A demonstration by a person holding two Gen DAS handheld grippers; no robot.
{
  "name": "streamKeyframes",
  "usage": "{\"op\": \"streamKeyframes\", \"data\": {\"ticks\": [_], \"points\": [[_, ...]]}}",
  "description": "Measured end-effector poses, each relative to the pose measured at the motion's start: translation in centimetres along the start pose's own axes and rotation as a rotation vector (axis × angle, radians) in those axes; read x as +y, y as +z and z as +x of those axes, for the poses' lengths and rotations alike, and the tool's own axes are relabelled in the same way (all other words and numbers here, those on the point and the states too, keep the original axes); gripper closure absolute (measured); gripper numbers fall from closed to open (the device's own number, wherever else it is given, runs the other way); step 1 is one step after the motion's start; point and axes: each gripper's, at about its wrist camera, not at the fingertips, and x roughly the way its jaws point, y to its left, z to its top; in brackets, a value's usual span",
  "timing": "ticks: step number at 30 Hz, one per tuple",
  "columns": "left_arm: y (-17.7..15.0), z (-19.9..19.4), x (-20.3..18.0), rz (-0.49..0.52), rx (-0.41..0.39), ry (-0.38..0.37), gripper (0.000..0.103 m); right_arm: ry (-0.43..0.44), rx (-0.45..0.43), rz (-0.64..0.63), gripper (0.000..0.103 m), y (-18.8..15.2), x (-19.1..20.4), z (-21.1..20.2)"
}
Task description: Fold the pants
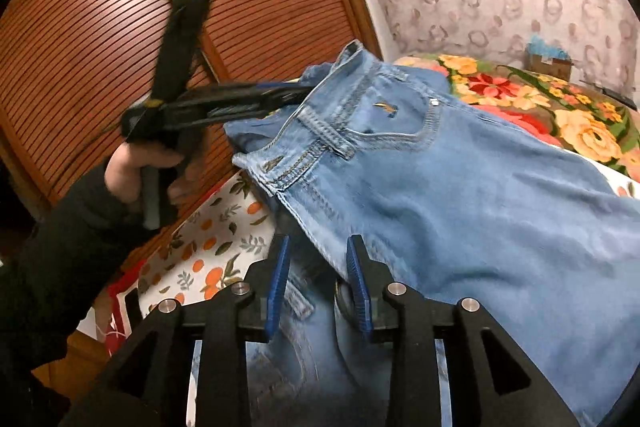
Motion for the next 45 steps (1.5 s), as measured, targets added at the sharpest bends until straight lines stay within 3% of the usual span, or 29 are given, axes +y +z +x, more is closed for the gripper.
{"op": "streamKeyframes", "data": {"ticks": [9, 16, 19, 26, 34, 45], "points": [[-6.6, -3.9, -1.9, -0.073, -0.005, -0.042, 0.066, -0.228, -0.045, 0.03, 0.068, -5.3, -0.4, -6.2], [-9.5, -4.5, -4.4, -0.069, 0.017, -0.072, 0.066, -0.356, -0.048, 0.091, 0.055, -8.3, -1.3, -8.3], [-10.5, -4.9, -5.3, -0.089, 0.025, -0.107, 0.066, -0.401, -0.042, 0.102, 0.049, -9.1, -1.0, -8.6], [-13.1, -5.8, -7.7, -0.088, 0.057, -0.111, 0.066, -0.52, -0.016, 0.094, 0.047, -9.6, 0.5, -7.0], [-15.4, -6.4, -9.1, -0.075, 0.105, -0.048, 0.066, -0.503, -0.011, 0.144, 0.047, -8.8, 0.0, -7.1], [-18.1, -7.6, -10.8, -0.105, 0.123, 0.006, 0.066, -0.489, -0.033, 0.151, 0.047, -10.4, -1.7, -8.2]]}}
